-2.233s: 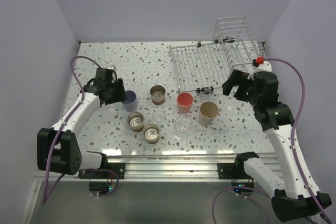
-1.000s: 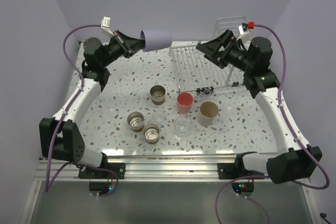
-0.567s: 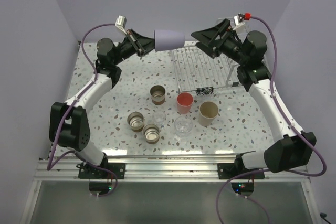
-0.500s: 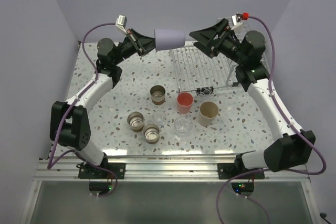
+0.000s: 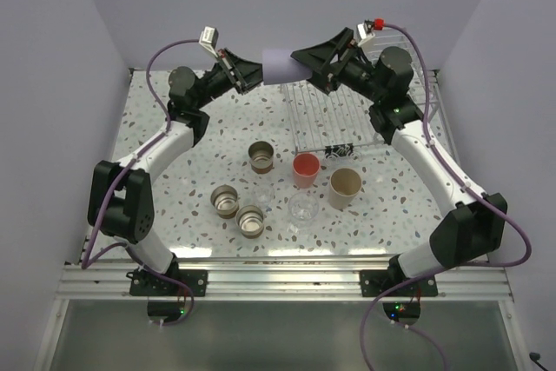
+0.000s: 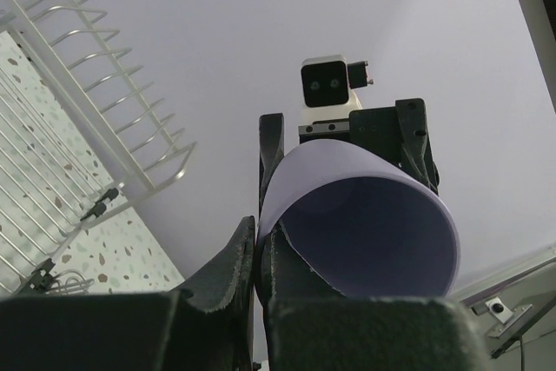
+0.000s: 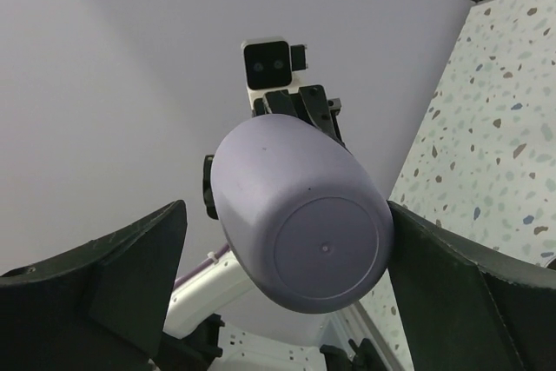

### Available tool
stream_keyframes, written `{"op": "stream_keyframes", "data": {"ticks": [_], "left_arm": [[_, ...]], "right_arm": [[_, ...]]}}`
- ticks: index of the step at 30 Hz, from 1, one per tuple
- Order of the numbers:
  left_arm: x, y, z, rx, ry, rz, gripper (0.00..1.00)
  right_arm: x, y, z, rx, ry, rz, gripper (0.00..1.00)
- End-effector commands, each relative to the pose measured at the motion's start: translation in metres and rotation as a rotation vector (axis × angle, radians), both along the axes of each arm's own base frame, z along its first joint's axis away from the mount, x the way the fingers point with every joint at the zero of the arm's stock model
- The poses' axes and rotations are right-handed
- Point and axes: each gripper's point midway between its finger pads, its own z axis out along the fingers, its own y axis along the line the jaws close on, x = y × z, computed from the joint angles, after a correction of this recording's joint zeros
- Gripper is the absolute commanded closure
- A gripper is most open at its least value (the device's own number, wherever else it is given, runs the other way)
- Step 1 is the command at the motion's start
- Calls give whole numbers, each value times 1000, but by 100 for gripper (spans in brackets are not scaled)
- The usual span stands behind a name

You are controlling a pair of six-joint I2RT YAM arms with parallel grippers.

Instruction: Load the cups into the dish rack

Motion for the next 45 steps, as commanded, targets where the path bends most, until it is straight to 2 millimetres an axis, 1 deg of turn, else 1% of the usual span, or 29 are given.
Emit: {"op": "stream_keyframes", "data": {"ticks": [1, 5, 12, 13, 16, 17, 19, 20, 21, 22, 24, 25, 27, 28, 29, 30, 31, 32, 34, 35, 36, 37, 38, 39, 40, 41, 43, 44, 45], "left_arm": [[-9, -1, 30, -43, -104, -10, 100], [-9, -1, 24, -44, -86, -3, 100], [-9, -2, 18, -56, -67, -6, 100], [-9, -1, 18, -56, -67, -4, 100], [-10, -2, 16, -44, -65, -16, 100], [-8, -3, 12, -27, -55, -15, 100], [-6, -4, 8, 3, -47, -15, 100], [-5, -6, 2, 43, -38, -13, 97], [-4, -6, -3, 69, -29, -10, 96], [-3, -6, -7, 94, -23, -5, 96], [-2, -2, -21, 167, 3, 20, 94], [3, 3, -36, 207, 63, 46, 93], [4, 10, -49, 288, 62, 89, 89], [12, 17, -55, 324, 80, 141, 87], [10, 23, -74, 404, 119, 158, 80], [12, 29, -81, 438, 133, 182, 76], [16, 37, -89, 472, 152, 222, 71], [12, 43, -103, 527, 188, 230, 58], [13, 53, -115, 575, 216, 260, 42], [12, 62, -127, 626, 254, 292, 36], [12, 68, -132, 650, 273, 309, 25], [11, 79, -144, 697, 321, 348, 19], [9, 86, -146, 732, 324, 368, 5], [8, 93, -150, 764, 341, 390, 0], [6, 104, -156, 816, 373, 429, 0], [4, 112, -156, 862, 368, 453, 0], [-3, 134, -161, 956, 420, 531, 0], [-8, 141, -156, 986, 400, 553, 0], [-11, 147, -153, 1010, 394, 570, 0]], "right_arm": [[-7, 3, 37, 52, -92, 7, 6], [-6, 4, 37, 62, -85, 7, 11], [-2, 3, 37, 79, -68, -14, 25], [-1, 3, 36, 83, -60, -16, 36], [0, 4, 37, 94, -69, -12, 63], [0, 5, 37, 93, -72, -8, 81], [1, 6, 38, 75, -70, -5, 97], [2, 6, 35, 44, -74, -12, 100], [5, 6, 21, 0, -20, -17, 100], [5, 5, 25, -21, -31, -19, 100], [5, 3, 18, -99, -33, -33, 100], [8, -1, 14, -139, -45, -50, 100], [10, -8, 12, -178, -37, -74, 100], [12, -11, 10, -203, -37, -87, 100], [17, -20, -6, -293, -7, -133, 100], [20, -26, 8, -325, -37, -168, 100], [27, -30, 2, -373, -32, -191, 100], [34, -35, -3, -441, -59, -220, 100], [35, -46, -1, -518, -57, -259, 100], [42, -49, -9, -577, -65, -268, 100], [45, -61, -9, -628, -55, -326, 100], [49, -68, -13, -686, -70, -344, 100], [53, -74, -28, -745, -31, -357, 100], [60, -86, -28, -792, -29, -417, 100], [63, -93, -34, -848, -33, -435, 100], [68, -97, -49, -902, -2, -441, 100], [79, -114, -56, -994, 6, -519, 100], [90, -118, -77, -1054, 47, -518, 100], [98, -122, -67, -1064, 30, -556, 100]]}}
